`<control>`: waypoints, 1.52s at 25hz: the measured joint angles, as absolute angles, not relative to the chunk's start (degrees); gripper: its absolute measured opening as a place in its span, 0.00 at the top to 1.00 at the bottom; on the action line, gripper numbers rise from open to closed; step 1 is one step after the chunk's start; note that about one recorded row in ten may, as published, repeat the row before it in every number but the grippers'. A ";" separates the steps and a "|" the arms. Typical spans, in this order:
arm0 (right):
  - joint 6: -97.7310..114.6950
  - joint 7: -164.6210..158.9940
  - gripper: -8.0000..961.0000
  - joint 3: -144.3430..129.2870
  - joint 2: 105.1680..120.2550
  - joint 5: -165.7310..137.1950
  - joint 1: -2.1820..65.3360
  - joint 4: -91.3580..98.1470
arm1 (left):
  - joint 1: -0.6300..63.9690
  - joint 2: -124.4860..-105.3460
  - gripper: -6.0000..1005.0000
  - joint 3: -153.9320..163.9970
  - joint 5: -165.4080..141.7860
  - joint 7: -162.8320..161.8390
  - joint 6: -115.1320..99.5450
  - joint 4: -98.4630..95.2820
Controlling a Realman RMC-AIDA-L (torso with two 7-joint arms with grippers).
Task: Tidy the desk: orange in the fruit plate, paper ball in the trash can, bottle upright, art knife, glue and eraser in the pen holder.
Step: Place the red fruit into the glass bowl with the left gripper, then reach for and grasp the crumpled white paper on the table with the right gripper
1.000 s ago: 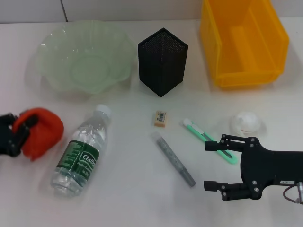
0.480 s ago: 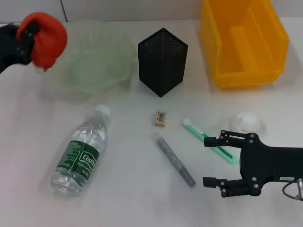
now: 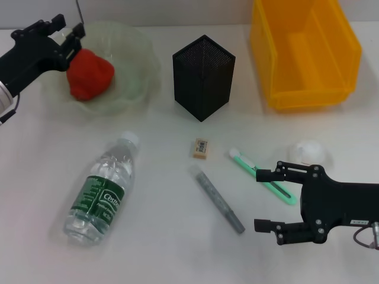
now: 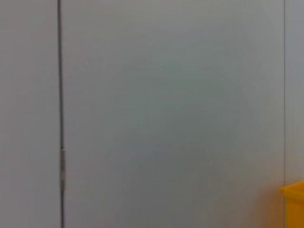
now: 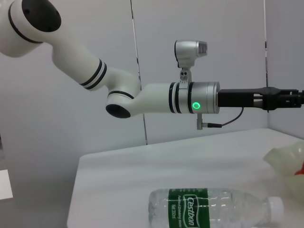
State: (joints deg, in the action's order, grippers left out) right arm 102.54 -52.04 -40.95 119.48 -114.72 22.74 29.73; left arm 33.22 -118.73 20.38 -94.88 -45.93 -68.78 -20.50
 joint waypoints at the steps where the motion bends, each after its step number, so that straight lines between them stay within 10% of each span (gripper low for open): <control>1: 102.49 -52.05 0.13 -40.95 119.48 -114.64 22.76 29.72 | 33.54 -118.74 0.65 20.40 -94.90 -45.53 -68.94 -19.79; 14: 109.31 -68.20 0.14 -37.31 119.30 -106.95 20.71 41.45 | 22.95 -117.59 0.19 38.97 -96.31 -55.51 -101.66 -30.75; 26: 107.30 -122.93 0.14 -52.92 119.23 -125.97 29.41 86.61 | 15.43 -118.14 0.19 42.78 -97.07 -52.30 -100.86 -34.92; 38: 103.04 -146.31 0.14 -72.71 119.22 -150.18 40.26 83.98 | 13.40 -118.14 0.19 33.78 -97.05 -38.27 -98.96 -24.58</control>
State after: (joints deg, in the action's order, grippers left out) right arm 103.04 -146.31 -72.71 119.22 -150.18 40.26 83.98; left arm 13.40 -118.14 33.78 -97.05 -38.27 -98.96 -24.58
